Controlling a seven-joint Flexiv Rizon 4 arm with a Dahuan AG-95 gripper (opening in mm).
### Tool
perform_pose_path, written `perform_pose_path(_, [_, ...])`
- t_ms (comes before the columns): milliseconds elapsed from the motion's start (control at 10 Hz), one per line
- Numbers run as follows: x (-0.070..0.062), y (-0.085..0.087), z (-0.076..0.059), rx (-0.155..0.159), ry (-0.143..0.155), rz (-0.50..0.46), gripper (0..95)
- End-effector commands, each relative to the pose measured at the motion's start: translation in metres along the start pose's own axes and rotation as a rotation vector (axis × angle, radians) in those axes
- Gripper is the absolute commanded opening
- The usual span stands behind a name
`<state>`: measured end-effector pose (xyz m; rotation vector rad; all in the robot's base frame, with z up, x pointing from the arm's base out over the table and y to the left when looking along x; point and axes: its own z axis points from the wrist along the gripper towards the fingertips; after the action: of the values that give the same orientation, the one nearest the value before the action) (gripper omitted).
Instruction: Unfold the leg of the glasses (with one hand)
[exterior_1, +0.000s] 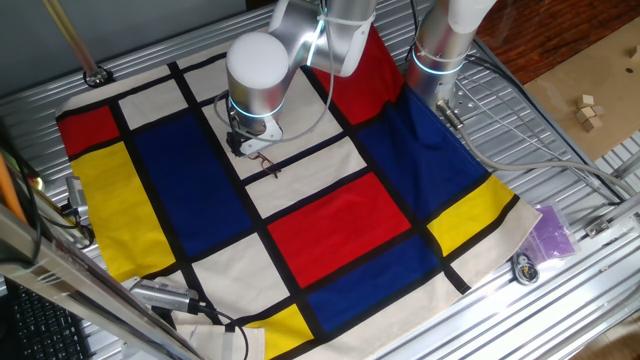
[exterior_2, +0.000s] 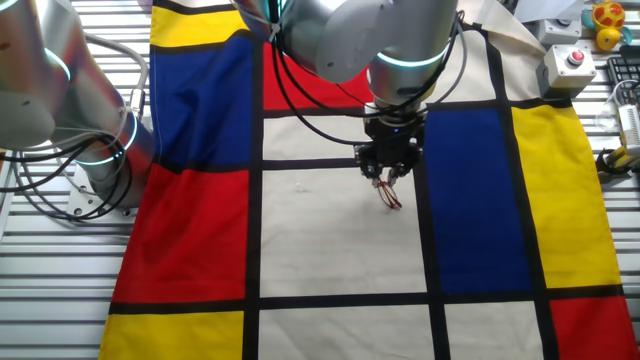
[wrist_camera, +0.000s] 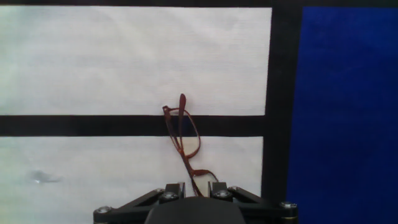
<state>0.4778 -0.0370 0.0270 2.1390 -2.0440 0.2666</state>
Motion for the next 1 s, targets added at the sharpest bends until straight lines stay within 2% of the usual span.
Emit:
perform_pose_path(100, [-0.0005, 0.0001, -0.0003, 0.0, -0.001, 0.007, 0.0])
perform_pose_path(1000, [-0.0049, 0.0, 0.0001, 0.001, 0.001, 0.025, 0.0])
